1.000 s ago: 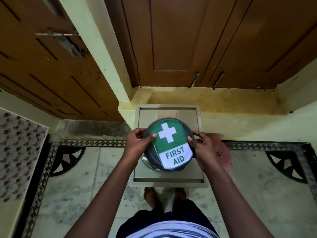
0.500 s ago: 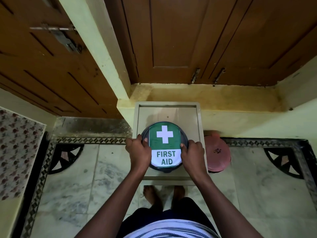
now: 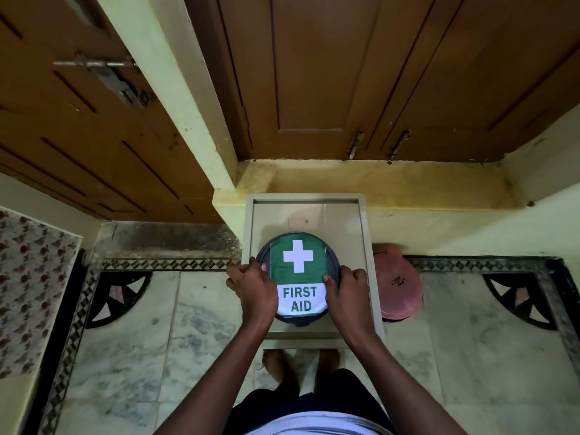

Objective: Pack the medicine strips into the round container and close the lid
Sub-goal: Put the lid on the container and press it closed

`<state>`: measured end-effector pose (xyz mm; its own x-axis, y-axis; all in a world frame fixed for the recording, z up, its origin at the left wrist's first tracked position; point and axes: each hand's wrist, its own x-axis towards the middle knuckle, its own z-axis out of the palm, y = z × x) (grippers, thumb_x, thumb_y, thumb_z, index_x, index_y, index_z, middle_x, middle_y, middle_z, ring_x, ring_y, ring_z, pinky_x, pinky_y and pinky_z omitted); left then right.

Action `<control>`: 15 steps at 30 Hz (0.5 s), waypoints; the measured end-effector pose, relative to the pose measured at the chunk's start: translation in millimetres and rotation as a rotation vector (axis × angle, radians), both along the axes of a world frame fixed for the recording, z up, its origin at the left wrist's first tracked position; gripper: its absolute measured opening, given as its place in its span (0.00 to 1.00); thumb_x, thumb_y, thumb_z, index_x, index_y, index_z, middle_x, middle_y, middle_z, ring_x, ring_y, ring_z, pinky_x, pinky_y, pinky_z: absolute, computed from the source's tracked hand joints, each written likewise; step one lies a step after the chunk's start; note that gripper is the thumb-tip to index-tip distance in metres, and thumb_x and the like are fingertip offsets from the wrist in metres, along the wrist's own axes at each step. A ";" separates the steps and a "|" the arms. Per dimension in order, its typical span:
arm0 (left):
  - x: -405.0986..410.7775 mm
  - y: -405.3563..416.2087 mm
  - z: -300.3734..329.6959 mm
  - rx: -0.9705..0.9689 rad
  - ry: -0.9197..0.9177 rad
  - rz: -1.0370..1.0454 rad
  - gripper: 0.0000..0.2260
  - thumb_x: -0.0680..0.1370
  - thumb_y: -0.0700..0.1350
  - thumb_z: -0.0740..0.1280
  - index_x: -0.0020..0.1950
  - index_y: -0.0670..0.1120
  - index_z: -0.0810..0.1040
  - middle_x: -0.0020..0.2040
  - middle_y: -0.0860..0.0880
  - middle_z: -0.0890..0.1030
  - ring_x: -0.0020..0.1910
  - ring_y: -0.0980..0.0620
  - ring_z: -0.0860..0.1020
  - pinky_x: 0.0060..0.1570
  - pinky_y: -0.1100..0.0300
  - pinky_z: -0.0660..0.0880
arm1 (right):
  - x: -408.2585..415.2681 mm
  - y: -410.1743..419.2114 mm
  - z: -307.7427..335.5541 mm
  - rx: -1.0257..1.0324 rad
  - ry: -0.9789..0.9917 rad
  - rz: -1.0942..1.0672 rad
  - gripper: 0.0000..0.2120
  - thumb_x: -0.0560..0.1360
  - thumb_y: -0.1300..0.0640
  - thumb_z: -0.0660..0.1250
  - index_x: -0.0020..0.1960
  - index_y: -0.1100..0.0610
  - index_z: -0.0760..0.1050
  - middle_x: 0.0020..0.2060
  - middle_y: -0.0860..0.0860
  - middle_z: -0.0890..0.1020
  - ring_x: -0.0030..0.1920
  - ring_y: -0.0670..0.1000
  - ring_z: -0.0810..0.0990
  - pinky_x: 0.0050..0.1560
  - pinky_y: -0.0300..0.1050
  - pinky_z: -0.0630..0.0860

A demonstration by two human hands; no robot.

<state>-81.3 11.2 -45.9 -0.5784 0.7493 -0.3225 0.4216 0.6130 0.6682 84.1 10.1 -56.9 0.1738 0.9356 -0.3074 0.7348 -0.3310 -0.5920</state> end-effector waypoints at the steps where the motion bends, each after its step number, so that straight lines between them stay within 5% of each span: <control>1: -1.4 -0.4 -0.5 0.006 -0.010 -0.008 0.12 0.86 0.42 0.60 0.51 0.35 0.77 0.63 0.42 0.66 0.61 0.43 0.66 0.55 0.58 0.67 | 0.0 -0.2 -0.4 0.003 0.007 -0.006 0.14 0.81 0.50 0.65 0.59 0.60 0.75 0.54 0.57 0.73 0.51 0.60 0.77 0.52 0.56 0.79; 6: -9.1 -1.1 -10.9 0.034 -0.029 -0.006 0.14 0.87 0.43 0.59 0.61 0.36 0.80 0.62 0.43 0.67 0.65 0.39 0.70 0.56 0.60 0.67 | -0.4 -2.1 -0.2 0.002 0.053 -0.041 0.17 0.81 0.52 0.67 0.64 0.62 0.75 0.56 0.58 0.73 0.52 0.59 0.78 0.52 0.51 0.77; 9: -7.4 -0.8 -11.0 0.039 -0.056 0.027 0.15 0.87 0.43 0.58 0.67 0.38 0.79 0.64 0.39 0.71 0.57 0.43 0.74 0.52 0.61 0.67 | -0.4 -0.9 0.4 -0.001 0.077 -0.055 0.16 0.81 0.53 0.68 0.64 0.62 0.75 0.56 0.58 0.73 0.52 0.59 0.78 0.51 0.49 0.76; 15: -12.0 1.7 -22.0 0.017 -0.052 -0.010 0.14 0.86 0.43 0.57 0.57 0.39 0.81 0.54 0.37 0.78 0.53 0.37 0.80 0.46 0.58 0.70 | -0.2 6.9 -6.4 -0.008 0.124 -0.106 0.15 0.78 0.55 0.71 0.61 0.61 0.76 0.52 0.59 0.80 0.51 0.59 0.80 0.47 0.46 0.73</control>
<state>-93.3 12.9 -68.0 -0.5535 0.7605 -0.3396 0.3917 0.5976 0.6996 83.9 17.0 -63.2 0.2314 0.9115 -0.3401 0.6167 -0.4078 -0.6733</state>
